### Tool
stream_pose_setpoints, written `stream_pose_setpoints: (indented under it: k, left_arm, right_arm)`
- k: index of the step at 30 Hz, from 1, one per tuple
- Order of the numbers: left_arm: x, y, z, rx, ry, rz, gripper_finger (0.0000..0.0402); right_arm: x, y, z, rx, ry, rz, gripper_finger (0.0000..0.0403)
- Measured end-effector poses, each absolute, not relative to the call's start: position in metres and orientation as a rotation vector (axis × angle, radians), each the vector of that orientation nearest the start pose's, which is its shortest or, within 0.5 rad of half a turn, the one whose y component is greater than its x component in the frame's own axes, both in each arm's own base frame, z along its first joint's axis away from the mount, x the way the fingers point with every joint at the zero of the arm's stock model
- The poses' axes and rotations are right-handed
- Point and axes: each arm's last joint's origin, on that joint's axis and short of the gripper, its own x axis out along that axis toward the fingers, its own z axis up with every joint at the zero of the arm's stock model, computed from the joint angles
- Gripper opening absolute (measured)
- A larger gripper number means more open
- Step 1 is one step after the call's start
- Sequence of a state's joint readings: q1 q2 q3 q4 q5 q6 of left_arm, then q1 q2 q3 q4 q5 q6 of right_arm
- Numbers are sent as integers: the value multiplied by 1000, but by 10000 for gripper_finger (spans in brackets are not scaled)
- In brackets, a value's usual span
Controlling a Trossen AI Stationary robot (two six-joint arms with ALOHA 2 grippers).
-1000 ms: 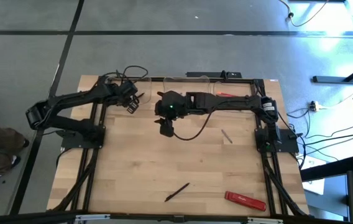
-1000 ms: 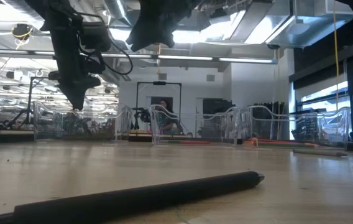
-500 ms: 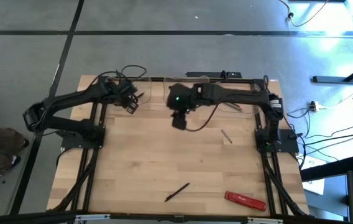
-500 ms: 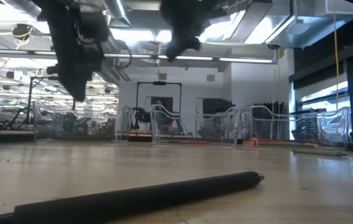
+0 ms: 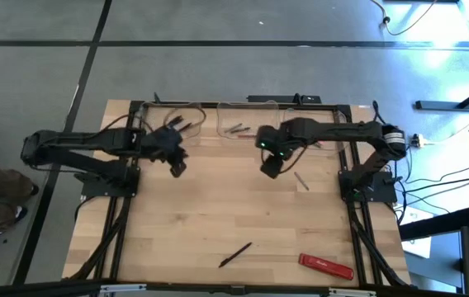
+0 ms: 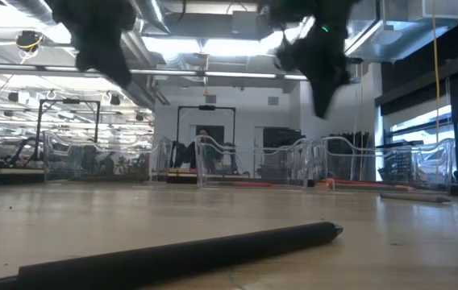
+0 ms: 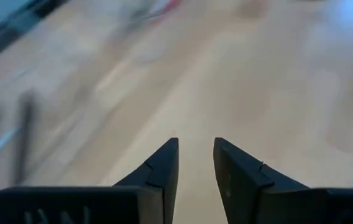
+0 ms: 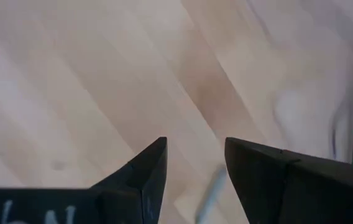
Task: Sort crayons/erasers/pens/pencils in bins
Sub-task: Put the gray crayon into the center transparent bin
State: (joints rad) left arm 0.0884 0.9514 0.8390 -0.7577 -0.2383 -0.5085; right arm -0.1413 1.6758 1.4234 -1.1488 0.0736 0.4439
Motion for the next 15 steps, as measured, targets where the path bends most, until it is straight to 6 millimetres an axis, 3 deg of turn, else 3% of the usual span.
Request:
stream_pose_setpoints:
  k: [4,8,15]
  left_arm:
    - [191,-2,286,-342,663,328,92]
    - [200,-18,297,-302,539,208,92]
    - [204,-26,303,-306,463,159,92]
  right_arm:
    - [282,-45,241,531,1417,-599,163]
    - [264,-43,216,614,1431,-636,163]
    - [242,-45,178,655,1518,-654,163]
